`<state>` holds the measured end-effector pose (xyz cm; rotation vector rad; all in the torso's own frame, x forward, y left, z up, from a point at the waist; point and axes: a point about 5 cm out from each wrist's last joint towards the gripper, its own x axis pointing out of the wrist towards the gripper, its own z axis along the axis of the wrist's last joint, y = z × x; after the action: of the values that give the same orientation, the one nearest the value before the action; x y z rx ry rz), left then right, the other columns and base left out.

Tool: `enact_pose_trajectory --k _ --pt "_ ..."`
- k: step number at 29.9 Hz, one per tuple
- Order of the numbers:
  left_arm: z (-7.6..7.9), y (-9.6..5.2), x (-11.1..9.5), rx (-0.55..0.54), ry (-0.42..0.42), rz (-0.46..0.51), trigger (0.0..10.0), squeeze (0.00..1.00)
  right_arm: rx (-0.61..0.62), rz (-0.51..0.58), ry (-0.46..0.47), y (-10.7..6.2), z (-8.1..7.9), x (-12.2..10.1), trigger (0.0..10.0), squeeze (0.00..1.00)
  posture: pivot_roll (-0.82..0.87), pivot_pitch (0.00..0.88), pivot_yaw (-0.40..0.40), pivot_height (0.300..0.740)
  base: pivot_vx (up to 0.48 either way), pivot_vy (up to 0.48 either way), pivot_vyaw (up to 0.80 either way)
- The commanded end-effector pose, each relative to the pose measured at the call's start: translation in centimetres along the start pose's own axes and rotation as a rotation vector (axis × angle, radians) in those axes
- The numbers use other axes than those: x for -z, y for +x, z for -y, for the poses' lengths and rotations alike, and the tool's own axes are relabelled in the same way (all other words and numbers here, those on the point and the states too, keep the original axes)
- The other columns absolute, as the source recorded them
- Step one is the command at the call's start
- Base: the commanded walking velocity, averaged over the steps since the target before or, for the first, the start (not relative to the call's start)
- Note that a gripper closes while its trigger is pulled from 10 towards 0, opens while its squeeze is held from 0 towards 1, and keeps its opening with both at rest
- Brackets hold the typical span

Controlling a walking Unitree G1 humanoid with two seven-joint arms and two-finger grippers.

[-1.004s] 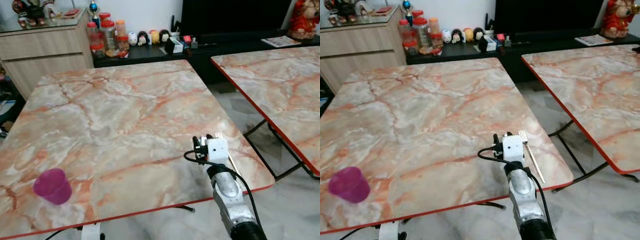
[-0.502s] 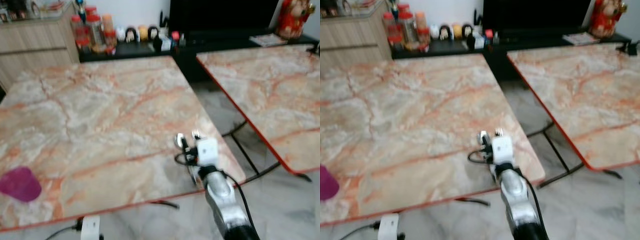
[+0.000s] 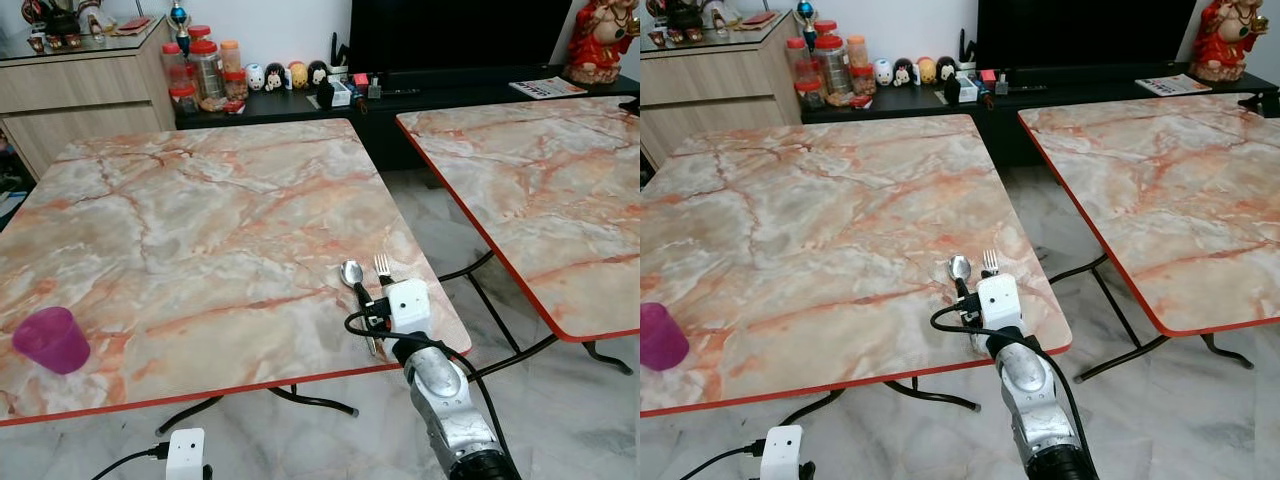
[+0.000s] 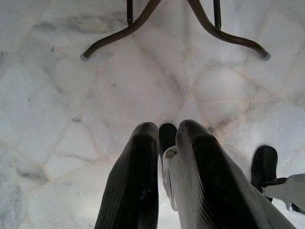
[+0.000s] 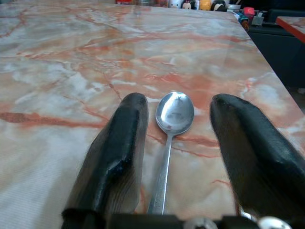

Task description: Setting the table

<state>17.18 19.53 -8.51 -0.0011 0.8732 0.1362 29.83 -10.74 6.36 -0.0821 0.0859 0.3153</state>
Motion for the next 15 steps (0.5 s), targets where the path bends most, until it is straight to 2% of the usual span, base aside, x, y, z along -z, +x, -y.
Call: enact_pose_trajectory --k 1,6,7,15 --pt "-0.2 0.0 -0.1 -0.009 -0.002 -0.006 10.0 0.0 -0.018 0.004 0.006 0.5 -0.2 -0.5 10.0 1.0 -0.03 0.0 0.005 0.74 0.0 0.0 0.0" --pt "-0.2 0.1 -0.2 -0.007 -0.003 -0.006 10.0 0.0 -0.003 -0.005 -0.001 1.1 -0.1 -0.6 10.0 1.0 -0.03 0.0 0.007 0.74 0.0 0.0 0.0" --pt "-0.1 0.1 -0.2 -0.005 -0.002 -0.006 10.0 0.0 0.006 -0.023 -0.007 1.4 -0.1 -0.6 10.0 0.0 -0.03 0.0 0.008 0.74 0.0 0.0 0.0" --pt "-0.1 0.1 -0.3 -0.006 -0.001 -0.008 10.0 0.0 0.029 -0.126 0.052 2.9 -0.5 -0.1 10.0 0.0 -0.02 0.0 0.01 0.74 0.0 0.0 0.0"
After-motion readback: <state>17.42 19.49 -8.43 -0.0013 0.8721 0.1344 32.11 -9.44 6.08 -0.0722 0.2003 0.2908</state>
